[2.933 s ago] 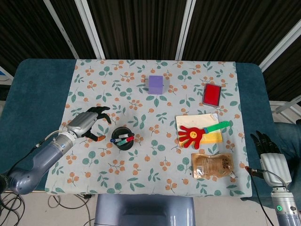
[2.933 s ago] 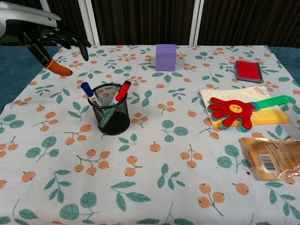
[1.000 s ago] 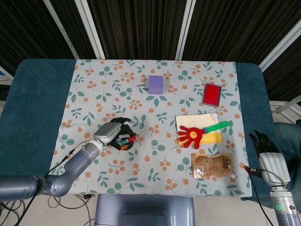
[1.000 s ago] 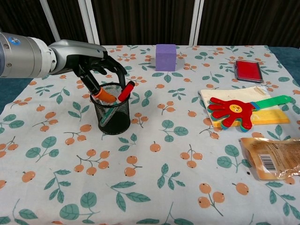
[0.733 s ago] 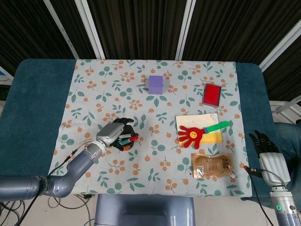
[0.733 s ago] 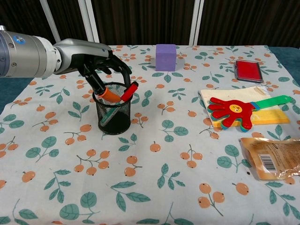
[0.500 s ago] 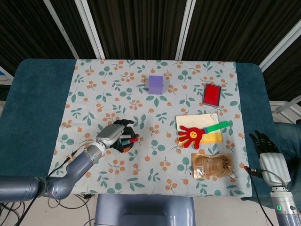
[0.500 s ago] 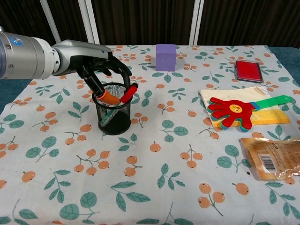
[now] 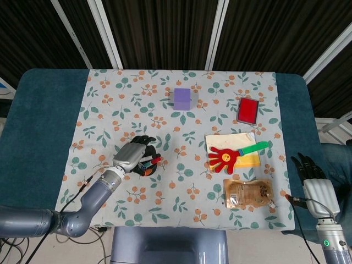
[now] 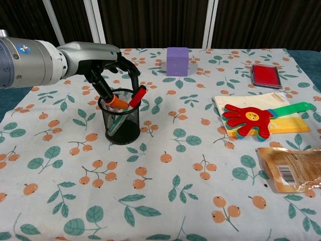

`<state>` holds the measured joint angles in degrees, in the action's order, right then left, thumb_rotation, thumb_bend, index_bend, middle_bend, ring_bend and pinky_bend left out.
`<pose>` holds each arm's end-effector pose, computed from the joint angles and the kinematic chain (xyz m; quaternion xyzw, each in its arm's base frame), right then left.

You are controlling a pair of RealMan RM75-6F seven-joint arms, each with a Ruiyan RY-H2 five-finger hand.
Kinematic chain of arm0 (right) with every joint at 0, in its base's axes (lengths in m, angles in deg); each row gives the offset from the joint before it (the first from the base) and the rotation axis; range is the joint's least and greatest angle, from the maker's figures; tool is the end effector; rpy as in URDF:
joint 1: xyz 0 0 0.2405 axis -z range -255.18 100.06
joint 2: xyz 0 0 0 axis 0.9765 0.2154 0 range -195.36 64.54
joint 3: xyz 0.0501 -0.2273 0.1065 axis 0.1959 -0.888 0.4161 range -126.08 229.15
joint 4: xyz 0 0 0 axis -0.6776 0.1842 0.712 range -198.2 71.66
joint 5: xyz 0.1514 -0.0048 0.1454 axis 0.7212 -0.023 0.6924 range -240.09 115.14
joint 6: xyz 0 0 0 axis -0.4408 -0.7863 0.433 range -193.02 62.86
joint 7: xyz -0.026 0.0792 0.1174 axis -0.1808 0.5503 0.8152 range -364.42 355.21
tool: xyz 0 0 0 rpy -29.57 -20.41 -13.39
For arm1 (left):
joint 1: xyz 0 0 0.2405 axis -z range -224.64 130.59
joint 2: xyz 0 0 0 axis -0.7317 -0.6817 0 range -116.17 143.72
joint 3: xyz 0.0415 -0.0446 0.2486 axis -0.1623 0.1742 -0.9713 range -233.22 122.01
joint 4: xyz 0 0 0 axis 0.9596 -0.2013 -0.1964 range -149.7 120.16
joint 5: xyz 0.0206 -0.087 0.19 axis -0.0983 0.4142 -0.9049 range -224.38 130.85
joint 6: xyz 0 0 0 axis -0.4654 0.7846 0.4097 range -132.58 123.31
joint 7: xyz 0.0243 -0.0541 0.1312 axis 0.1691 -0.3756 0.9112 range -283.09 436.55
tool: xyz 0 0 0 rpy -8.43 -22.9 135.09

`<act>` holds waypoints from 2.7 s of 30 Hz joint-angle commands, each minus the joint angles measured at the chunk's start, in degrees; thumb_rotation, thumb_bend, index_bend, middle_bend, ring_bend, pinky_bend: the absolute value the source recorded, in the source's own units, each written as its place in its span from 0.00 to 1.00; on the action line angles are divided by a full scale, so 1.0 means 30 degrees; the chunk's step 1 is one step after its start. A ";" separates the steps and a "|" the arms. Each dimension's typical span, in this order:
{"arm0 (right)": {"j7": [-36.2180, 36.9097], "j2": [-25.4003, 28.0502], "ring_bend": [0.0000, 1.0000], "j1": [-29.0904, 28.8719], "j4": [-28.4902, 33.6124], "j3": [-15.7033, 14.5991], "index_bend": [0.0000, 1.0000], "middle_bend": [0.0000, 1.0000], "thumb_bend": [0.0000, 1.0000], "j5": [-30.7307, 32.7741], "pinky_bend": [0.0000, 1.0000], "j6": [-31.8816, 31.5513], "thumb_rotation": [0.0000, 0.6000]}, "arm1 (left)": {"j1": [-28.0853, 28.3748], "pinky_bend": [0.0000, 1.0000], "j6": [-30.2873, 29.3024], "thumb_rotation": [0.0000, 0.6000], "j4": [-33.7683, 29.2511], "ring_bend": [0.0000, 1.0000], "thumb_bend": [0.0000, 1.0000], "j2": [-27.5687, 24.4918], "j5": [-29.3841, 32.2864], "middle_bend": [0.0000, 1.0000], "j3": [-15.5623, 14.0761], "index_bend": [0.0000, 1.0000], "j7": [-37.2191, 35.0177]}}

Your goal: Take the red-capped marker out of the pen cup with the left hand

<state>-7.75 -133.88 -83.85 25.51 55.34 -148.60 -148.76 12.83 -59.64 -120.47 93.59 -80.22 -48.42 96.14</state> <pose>-0.3114 -0.1928 0.1393 0.6080 -0.3706 0.3829 0.5885 -0.0716 0.3284 -0.0045 -0.7257 -0.5109 -0.3334 0.3182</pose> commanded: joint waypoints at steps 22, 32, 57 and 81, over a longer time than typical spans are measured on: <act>0.0130 0.0065 0.03 0.0010 -0.0004 -0.0022 0.08 0.00 0.04 -0.0032 0.19 -0.0001 1.00 | 0.0016 0.00 -0.0681 1.00 -0.0458 0.00 0.32 0.0453 0.0940 0.12 0.0413 0.46 0.1349; 0.0190 0.0103 0.03 0.0033 0.0013 -0.0025 0.08 0.00 0.04 -0.0065 0.19 -0.0055 1.00 | -0.0163 0.00 -0.0872 1.00 -0.0397 0.00 0.34 0.0516 0.1032 0.15 0.0539 0.50 0.1498; 0.0196 0.0091 0.03 -0.0002 0.0020 -0.0106 0.08 0.00 0.04 -0.0084 0.19 0.0102 1.00 | -0.0455 0.00 -0.0540 1.00 -0.1051 0.00 0.43 -0.0076 0.1389 0.19 0.1047 0.59 0.1343; -0.0149 0.0002 0.03 -0.0043 0.0086 -0.0194 0.07 0.00 0.04 -0.0113 0.19 0.0232 1.00 | -0.4079 0.00 0.1308 1.00 -0.6282 0.00 0.43 -0.8753 -0.2178 0.19 0.4867 0.60 -0.6026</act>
<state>-8.17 -133.85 -83.97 25.76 54.77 -148.92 -148.07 2.61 -57.37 -138.19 69.67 -84.73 -34.90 80.71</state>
